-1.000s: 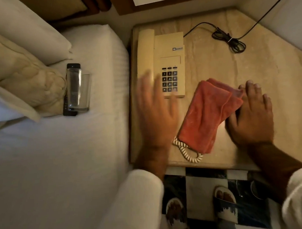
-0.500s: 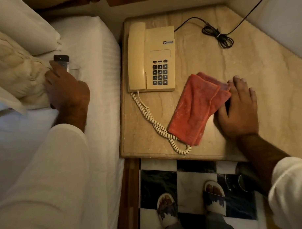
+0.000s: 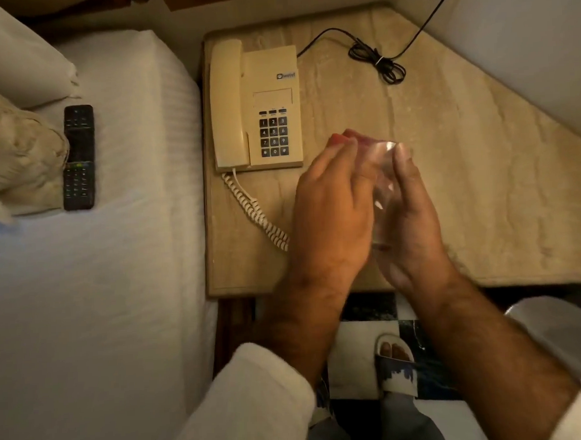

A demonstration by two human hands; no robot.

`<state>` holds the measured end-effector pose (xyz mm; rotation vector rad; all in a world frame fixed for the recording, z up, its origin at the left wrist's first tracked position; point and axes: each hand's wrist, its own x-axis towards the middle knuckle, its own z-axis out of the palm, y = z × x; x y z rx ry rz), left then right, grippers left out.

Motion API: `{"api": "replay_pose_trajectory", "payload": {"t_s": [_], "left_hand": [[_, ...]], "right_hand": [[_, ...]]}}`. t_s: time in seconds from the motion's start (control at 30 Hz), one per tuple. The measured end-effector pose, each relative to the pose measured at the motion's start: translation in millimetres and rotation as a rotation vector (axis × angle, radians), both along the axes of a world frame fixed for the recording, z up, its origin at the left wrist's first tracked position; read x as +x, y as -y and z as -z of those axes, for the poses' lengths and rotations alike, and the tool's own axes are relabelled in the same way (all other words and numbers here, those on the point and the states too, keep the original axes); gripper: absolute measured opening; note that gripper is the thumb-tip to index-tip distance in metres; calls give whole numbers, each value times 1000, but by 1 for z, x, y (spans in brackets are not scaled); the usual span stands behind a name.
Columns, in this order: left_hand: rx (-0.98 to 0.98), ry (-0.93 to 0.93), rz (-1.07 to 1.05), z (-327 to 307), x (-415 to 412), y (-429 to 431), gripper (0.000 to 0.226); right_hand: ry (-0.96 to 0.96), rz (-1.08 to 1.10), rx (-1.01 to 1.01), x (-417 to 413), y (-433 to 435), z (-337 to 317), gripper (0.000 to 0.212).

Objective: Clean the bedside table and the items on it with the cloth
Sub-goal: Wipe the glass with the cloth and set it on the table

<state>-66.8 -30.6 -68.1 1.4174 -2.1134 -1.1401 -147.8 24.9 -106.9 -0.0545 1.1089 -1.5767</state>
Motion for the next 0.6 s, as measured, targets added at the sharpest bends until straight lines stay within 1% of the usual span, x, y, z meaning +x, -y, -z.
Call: {"api": "replay_pose_trajectory", "payload": {"t_s": [0.07, 0.1, 0.13, 0.17, 0.2, 0.23, 0.27, 0.33, 0.37, 0.4, 0.47, 0.5, 0.53, 0.57, 0.6], "left_hand": [[-67, 89, -28, 19, -12, -2, 52], [-85, 185, -3, 34, -14, -1, 51], [-81, 325, 64, 48, -14, 0, 55], [-68, 485, 159, 62, -12, 0, 64], [-59, 621, 244, 74, -10, -1, 74], [-78, 695, 287, 85, -9, -3, 78], [-104, 704, 287, 92, -9, -4, 76], [-129, 641, 217, 96, -14, 0, 69], [-67, 547, 153, 92, -17, 4, 64], [62, 405, 79, 85, -19, 7, 57], [431, -8, -108, 64, -20, -1, 37], [555, -152, -147, 54, -21, -13, 27], [581, -216, -125, 46, -22, -27, 21], [548, -221, -85, 41, -24, -39, 21], [485, -208, -57, 38, -25, -47, 30]], "right_hand": [[-3, 46, 84, -22, -12, 9, 58], [-44, 62, 111, -35, -19, 13, 61], [-104, 79, 140, -45, -26, 17, 63], [-154, 96, 161, -52, -31, 20, 65], [-179, 107, 175, -57, -36, 21, 64], [-176, 112, 183, -62, -41, 22, 58], [-166, 107, 190, -66, -44, 23, 52], [-169, 93, 221, -73, -47, 25, 39], [-183, 98, 234, -75, -47, 24, 34], [-184, 117, 230, -75, -46, 24, 32], [-161, 129, 211, -70, -40, 19, 28], [-153, 99, 212, -64, -36, 15, 29], [-151, 61, 202, -58, -33, 12, 36], [-152, 36, 185, -51, -31, 11, 45], [-157, 24, 168, -45, -30, 12, 53]]}}
